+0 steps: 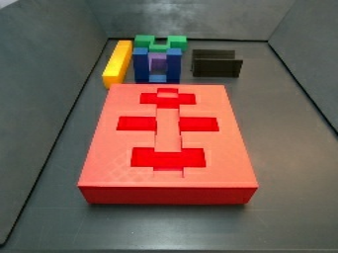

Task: Pick up the purple object. Move up. Place the purple object on the fixture. Regrasp the purple object. Move to above the board. Insert the purple object.
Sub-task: Pick up the purple object.

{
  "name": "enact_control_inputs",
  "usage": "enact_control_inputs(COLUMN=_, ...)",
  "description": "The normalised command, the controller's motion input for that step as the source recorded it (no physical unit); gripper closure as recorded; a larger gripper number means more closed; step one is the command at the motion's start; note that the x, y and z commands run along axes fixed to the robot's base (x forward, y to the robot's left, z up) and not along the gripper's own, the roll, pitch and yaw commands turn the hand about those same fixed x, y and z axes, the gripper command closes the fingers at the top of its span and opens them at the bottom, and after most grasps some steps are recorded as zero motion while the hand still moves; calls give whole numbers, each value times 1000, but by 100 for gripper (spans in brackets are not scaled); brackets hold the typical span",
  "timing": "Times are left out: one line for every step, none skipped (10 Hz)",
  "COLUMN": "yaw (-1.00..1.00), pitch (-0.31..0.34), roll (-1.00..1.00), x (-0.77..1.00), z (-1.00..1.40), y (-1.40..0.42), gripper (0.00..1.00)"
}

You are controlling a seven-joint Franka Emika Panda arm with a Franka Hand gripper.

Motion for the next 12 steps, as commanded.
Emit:
enact_control_inputs(yaw=0, pitch=0, roll=-20, x=0, z=-17, y=0, gripper=0)
enact_control_inputs(yaw=0, pitch=0, roll=0, x=46, z=0, y=-9, gripper=0)
enact_control_inputs(yaw=-123, pitch=-34, roll=-16, x=343, z=-194, y=-366, gripper=0)
enact_control_inputs(yaw=-57, pitch=-159, roll=-130, x=334, z=-406, y=-354, gripper=0)
enact_control_inputs(yaw=-69, pitch=-233, roll=-137, x=174, z=-571, y=-349, gripper=0)
enact_control_inputs(yaw=-91, pitch=-239, roll=-77, x=117, z=-726, y=-411, gripper=0)
enact_control_inputs(yaw=-106, pitch=-256, roll=-56, x=80, z=-734, y=-440, gripper=0)
enact_control_inputs(yaw=-120, pitch=-263, roll=-50, x=69, z=-686, y=-494, gripper=0)
enact_control_inputs(yaw=-103, pitch=-239, roll=-57, x=154, z=-551, y=-477, gripper=0)
enact_control_inputs(yaw=-54, pitch=-217, roll=-31, x=120, z=-474, y=-391, gripper=0)
enact_control_inputs(yaw=0, pitch=-190, roll=-13, x=49, z=-400, y=-269, gripper=0)
enact_control_inputs(yaw=0, pitch=-134, roll=0, x=0, z=-283, y=-240, gripper=0)
